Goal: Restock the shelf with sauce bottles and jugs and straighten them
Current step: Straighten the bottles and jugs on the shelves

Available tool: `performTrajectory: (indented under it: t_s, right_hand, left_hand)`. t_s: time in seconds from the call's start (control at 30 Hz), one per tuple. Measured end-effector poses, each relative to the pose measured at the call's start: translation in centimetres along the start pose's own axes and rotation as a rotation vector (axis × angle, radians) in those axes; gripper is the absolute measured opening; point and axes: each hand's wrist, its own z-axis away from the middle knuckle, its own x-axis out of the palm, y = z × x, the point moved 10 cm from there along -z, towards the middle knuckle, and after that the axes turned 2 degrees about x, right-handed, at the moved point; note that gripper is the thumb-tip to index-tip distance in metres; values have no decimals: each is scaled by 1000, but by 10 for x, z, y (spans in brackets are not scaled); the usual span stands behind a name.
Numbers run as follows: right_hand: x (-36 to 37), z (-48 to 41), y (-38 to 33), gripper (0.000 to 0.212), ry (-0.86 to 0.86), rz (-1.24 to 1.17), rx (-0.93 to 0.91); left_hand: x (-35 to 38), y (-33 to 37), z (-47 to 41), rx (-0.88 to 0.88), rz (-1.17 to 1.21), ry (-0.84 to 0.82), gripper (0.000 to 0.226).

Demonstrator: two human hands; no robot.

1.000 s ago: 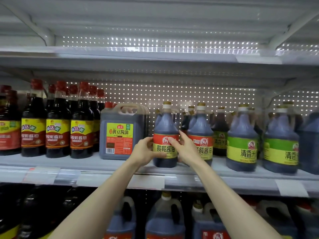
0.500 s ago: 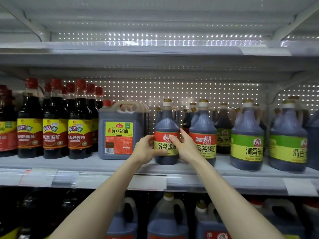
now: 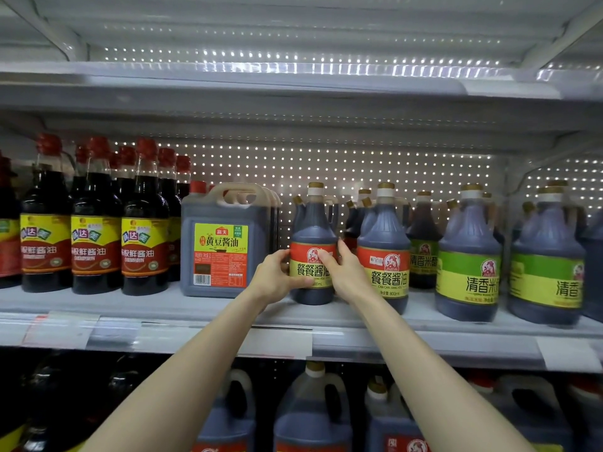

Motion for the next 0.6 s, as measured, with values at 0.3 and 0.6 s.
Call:
performTrajectory:
  t_s: [0.3, 0.6]
  right_hand:
    - [2, -7, 6, 57, 9, 29, 1]
    - [6, -4, 9, 54, 7, 13, 2]
  left_hand:
    - [3, 0, -3, -2, 6, -13, 69]
    - [3, -2, -1, 1, 5, -7, 70]
